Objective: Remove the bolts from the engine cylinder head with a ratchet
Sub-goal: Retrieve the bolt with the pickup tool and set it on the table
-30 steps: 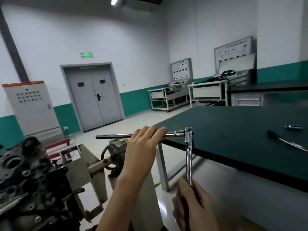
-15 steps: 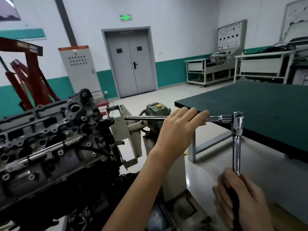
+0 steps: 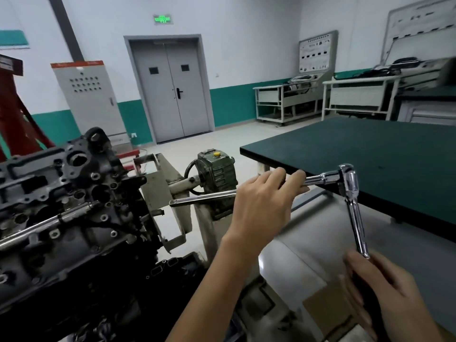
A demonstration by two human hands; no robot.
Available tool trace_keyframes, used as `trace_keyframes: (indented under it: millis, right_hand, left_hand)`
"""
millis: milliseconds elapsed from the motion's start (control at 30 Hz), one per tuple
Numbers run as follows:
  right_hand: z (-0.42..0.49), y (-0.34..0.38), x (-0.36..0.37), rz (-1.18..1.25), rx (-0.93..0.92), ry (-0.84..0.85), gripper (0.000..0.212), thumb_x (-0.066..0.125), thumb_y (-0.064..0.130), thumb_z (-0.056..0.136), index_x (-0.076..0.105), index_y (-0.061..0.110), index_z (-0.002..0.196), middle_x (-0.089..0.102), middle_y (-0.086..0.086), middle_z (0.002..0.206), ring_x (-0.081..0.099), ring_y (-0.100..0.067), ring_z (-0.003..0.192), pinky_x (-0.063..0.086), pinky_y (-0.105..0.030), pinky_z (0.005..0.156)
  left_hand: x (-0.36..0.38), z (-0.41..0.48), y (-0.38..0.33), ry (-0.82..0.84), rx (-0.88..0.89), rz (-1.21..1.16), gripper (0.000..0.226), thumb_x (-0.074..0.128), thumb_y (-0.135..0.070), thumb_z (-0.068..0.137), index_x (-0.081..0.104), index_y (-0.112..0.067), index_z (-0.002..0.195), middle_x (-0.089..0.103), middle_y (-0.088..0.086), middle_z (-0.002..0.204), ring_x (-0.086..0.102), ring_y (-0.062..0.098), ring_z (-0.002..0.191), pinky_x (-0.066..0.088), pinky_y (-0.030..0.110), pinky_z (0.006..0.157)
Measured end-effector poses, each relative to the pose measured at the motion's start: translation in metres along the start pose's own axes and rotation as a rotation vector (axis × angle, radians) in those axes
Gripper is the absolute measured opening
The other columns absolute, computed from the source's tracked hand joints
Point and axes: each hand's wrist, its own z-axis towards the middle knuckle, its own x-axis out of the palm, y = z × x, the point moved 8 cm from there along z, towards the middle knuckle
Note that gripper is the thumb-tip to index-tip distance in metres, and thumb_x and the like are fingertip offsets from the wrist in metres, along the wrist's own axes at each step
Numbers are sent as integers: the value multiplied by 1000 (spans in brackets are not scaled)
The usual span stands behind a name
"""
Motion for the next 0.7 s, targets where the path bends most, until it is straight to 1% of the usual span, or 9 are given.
trace_keyframes:
  millis: [67, 133, 233, 333, 367, 433, 567, 633, 700]
  right_hand:
    - [3, 1, -19, -11, -6, -49, 32, 59, 30, 75, 44, 3, 64, 26, -11, 45, 25, -13, 36, 20, -19, 40]
    - [7, 0, -36, 28, 10, -87, 28, 59, 25, 77, 45, 8, 59, 25, -9, 45, 25, -13, 36, 18, -20, 40]
    - [16, 1, -59, 41, 43, -134, 35, 58, 25, 80, 39, 7, 56, 23, -7, 43, 24, -12, 32, 20, -17, 38]
    - [31, 6, -86, 20, 64, -183, 40, 55, 26, 84, 34, 4, 59, 24, -8, 43, 23, -14, 29, 21, -18, 35]
    - [36, 7, -95, 14, 76, -189, 39, 55, 27, 85, 35, 4, 60, 25, -9, 44, 23, -15, 29, 21, -19, 34]
    - [49, 10, -111, 33, 95, -189, 37, 54, 28, 84, 37, 4, 60, 25, -9, 44, 22, -15, 29, 19, -21, 32]
    - [83, 8, -155, 132, 145, -267, 33, 48, 23, 91, 38, 9, 63, 29, -4, 46, 27, -14, 32, 26, -19, 30]
    - [103, 3, -182, 248, 167, -362, 30, 42, 16, 94, 38, 10, 65, 31, 0, 44, 28, -9, 31, 24, -16, 29]
    - [119, 2, -209, 278, 182, -459, 29, 41, 14, 94, 38, 11, 65, 32, 2, 41, 28, -8, 31, 22, -14, 29]
  left_hand:
    - [22, 4, -11, 26, -27, -47, 27, 55, -32, 95, 71, -13, 85, 57, 1, 66, 54, 19, 56, 44, 32, 48]
    - [46, 7, -25, 80, -37, -112, 26, 54, -31, 96, 70, -12, 87, 59, 2, 70, 56, 21, 61, 46, 33, 54]
    - [83, 12, -46, 141, -26, -173, 13, 60, -15, 93, 69, -9, 100, 63, 4, 80, 59, 22, 71, 49, 32, 65]
    - [114, 16, -62, 234, -20, -217, 39, 63, 6, 79, 66, -5, 116, 68, 8, 100, 65, 26, 91, 53, 35, 84]
    - [121, 17, -65, 255, -20, -232, 43, 62, 9, 77, 65, -5, 118, 68, 9, 107, 64, 27, 99, 52, 37, 91]
    - [133, 20, -66, 291, -31, -269, 44, 61, 11, 77, 65, -5, 118, 67, 10, 114, 63, 27, 106, 50, 38, 96]
    - [155, 26, -68, 336, -56, -364, 33, 58, 9, 80, 70, -6, 106, 71, 6, 105, 67, 25, 96, 52, 34, 86]
    - [162, 26, -69, 341, -80, -398, 26, 56, 5, 83, 72, -8, 98, 72, 3, 97, 67, 23, 87, 48, 28, 79]
    - [170, 24, -65, 340, -121, -410, 23, 54, 3, 82, 72, -9, 90, 72, 2, 90, 66, 23, 79, 41, 23, 71]
